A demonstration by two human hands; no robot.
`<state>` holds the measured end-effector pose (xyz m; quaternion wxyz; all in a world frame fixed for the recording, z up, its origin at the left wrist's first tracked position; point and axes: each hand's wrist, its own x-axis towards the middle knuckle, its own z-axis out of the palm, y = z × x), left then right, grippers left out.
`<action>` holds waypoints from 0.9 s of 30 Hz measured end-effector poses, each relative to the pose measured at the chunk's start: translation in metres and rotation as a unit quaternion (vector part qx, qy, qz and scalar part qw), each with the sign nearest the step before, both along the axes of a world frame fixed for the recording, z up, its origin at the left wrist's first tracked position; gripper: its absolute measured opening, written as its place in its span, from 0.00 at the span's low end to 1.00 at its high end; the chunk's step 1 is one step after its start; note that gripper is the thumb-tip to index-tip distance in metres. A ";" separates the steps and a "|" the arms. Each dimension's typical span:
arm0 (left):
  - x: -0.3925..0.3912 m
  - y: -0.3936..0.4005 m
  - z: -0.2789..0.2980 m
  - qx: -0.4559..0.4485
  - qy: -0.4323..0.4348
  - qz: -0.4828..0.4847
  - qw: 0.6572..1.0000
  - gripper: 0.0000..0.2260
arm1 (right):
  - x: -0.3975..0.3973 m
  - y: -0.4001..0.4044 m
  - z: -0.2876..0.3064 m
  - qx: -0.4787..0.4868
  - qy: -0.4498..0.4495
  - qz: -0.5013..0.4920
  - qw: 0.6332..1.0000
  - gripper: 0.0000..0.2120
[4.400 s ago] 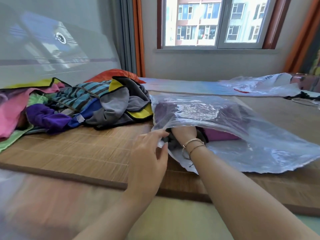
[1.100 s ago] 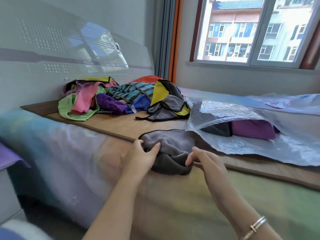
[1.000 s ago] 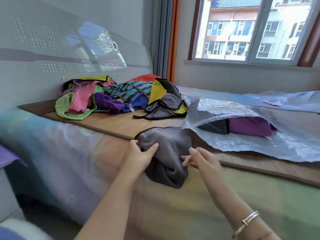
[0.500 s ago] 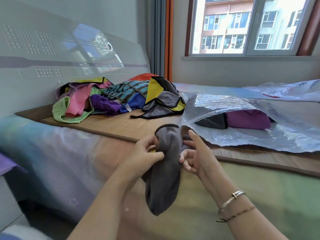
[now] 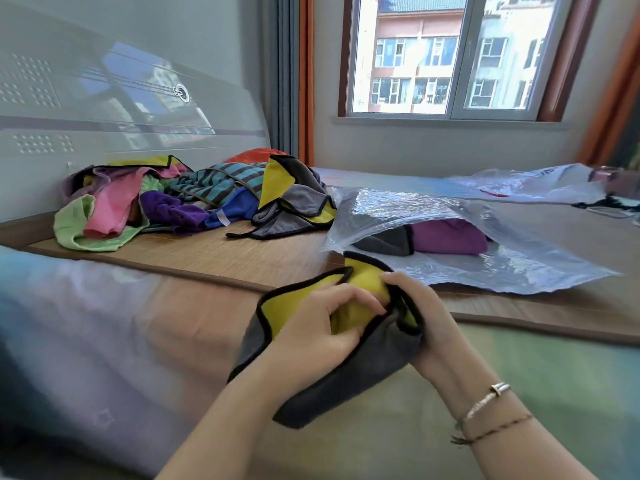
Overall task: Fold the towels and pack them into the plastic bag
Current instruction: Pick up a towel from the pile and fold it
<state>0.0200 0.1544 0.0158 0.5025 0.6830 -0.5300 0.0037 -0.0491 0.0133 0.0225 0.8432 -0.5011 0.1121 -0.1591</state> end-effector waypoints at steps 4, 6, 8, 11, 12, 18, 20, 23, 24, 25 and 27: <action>-0.001 -0.015 -0.007 -0.009 -0.030 0.042 0.999 0.23 | -0.003 -0.018 -0.006 -0.045 0.021 -0.094 0.994 0.03; 0.010 -0.020 -0.014 0.023 -0.041 0.060 0.997 0.26 | -0.007 -0.029 -0.007 -0.059 0.036 -0.148 0.987 0.04; 0.022 -0.023 -0.024 0.098 -0.081 0.108 0.986 0.23 | -0.014 -0.038 -0.005 -0.075 0.032 -0.194 0.978 0.05; 0.023 -0.026 -0.028 0.204 -0.134 0.187 0.952 0.15 | -0.023 -0.053 -0.005 -0.208 0.054 -0.250 0.944 0.08; 0.022 -0.028 -0.028 0.203 -0.140 0.203 0.948 0.14 | -0.026 -0.057 -0.007 -0.266 0.067 -0.257 0.927 0.08; 0.020 -0.040 -0.027 0.141 -0.185 0.303 0.924 0.16 | -0.036 -0.067 -0.009 -0.442 0.082 -0.253 0.857 0.07; 0.016 -0.043 -0.023 0.098 -0.198 0.324 0.920 0.13 | -0.041 -0.067 -0.008 -0.396 0.059 -0.179 0.899 0.06; 0.008 -0.053 -0.014 0.036 -0.187 0.278 0.942 0.13 | -0.051 -0.062 -0.001 -0.348 0.064 -0.083 0.931 0.07; 0.006 -0.057 -0.012 0.034 -0.170 0.246 0.954 0.14 | -0.054 -0.061 0.002 -0.339 0.060 -0.082 0.935 0.07; 0.005 -0.060 -0.011 0.048 -0.152 0.215 0.964 0.16 | -0.055 -0.061 0.004 -0.342 0.052 -0.093 0.933 0.07; 0.005 -0.063 -0.016 0.127 -0.124 0.178 0.968 0.21 | -0.057 -0.064 0.003 -0.396 0.047 -0.145 0.905 0.10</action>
